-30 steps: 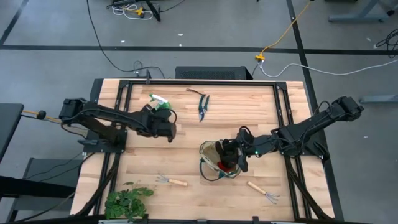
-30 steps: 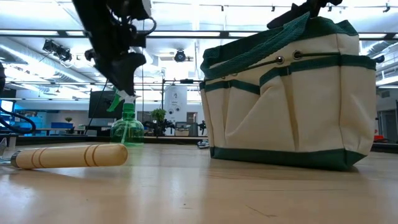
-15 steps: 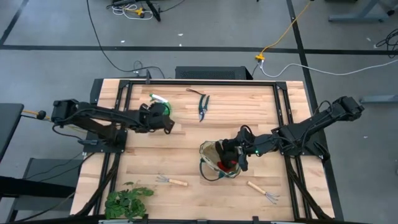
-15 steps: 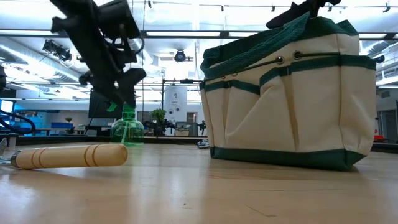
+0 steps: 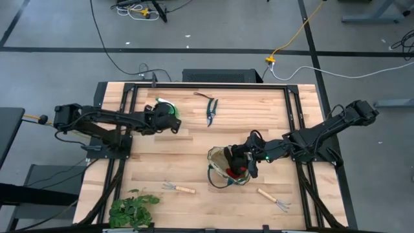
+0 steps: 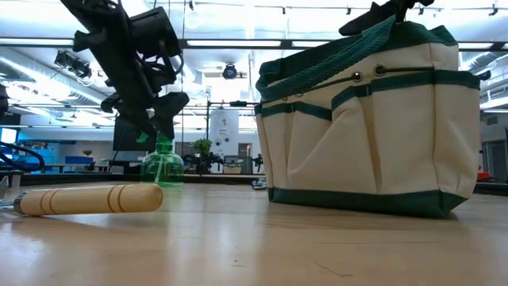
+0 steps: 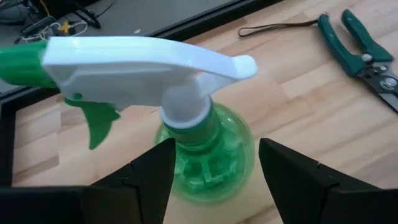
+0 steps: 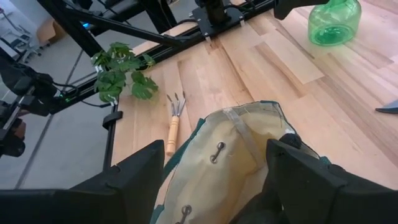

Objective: Pick & Place Garden tools in Gardening bag
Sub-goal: Put the green spray bottle into the green gardening bag

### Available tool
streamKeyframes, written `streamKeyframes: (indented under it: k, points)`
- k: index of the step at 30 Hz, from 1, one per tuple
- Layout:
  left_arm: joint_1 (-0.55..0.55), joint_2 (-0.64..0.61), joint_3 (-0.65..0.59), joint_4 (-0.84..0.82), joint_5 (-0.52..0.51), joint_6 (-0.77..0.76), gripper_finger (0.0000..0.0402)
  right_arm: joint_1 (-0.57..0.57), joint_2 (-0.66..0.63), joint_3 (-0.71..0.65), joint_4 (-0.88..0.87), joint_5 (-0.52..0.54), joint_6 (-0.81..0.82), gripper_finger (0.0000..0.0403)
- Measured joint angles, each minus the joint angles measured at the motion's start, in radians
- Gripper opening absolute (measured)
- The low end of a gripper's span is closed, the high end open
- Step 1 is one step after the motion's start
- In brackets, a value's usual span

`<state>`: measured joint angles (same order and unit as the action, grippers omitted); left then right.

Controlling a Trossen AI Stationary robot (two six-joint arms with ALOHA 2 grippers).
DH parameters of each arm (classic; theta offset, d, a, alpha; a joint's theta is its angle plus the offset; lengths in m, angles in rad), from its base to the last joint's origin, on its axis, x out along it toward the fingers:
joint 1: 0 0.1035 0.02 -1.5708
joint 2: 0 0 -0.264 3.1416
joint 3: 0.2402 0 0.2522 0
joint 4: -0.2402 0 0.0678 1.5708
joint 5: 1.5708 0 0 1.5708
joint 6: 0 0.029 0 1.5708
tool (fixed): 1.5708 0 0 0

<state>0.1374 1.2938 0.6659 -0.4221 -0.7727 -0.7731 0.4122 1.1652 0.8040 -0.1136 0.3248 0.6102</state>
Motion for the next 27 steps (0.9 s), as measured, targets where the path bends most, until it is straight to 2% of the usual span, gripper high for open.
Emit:
streamKeyframes:
  k: [10, 17, 27]
  points:
    - [0.044, 0.0, 0.0, 0.0, 0.012, 0.001, 0.0238, 0.0, 0.0, 0.0, 0.003, 0.0, 0.001, 0.0284]
    - [0.051, 0.0, 0.0, 0.002, 0.087, 0.027, 0.0238, 0.0, 0.0, 0.0, 0.003, 0.001, 0.003, 0.0284]
    - [0.051, 0.002, 0.0, 0.008, 0.05, 0.022, 0.0238, 0.0, 0.0, 0.0, 0.002, 0.016, 0.006, 0.0284]
